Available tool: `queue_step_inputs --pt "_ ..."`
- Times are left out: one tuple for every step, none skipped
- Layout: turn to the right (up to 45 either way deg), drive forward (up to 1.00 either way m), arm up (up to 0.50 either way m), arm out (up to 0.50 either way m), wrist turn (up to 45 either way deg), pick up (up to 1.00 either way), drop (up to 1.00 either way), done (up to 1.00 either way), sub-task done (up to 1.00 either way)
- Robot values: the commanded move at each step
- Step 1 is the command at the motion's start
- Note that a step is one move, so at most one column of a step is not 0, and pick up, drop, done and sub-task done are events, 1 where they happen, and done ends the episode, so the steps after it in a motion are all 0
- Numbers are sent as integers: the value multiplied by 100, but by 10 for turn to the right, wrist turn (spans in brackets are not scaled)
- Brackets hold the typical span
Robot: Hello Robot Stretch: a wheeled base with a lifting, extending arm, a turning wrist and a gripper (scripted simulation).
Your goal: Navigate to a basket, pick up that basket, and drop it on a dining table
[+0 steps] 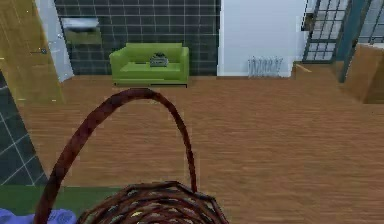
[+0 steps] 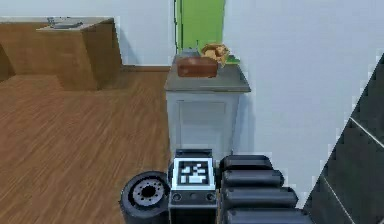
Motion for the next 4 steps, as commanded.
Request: queue_step_inputs --pt "-450 0 0 0 0 0 0 0 0" --pt "-450 0 0 0 0 0 0 0 0" --pt "-450 0 0 0 0 0 0 0 0" --pt "-180 0 0 0 0 0 0 0 0"
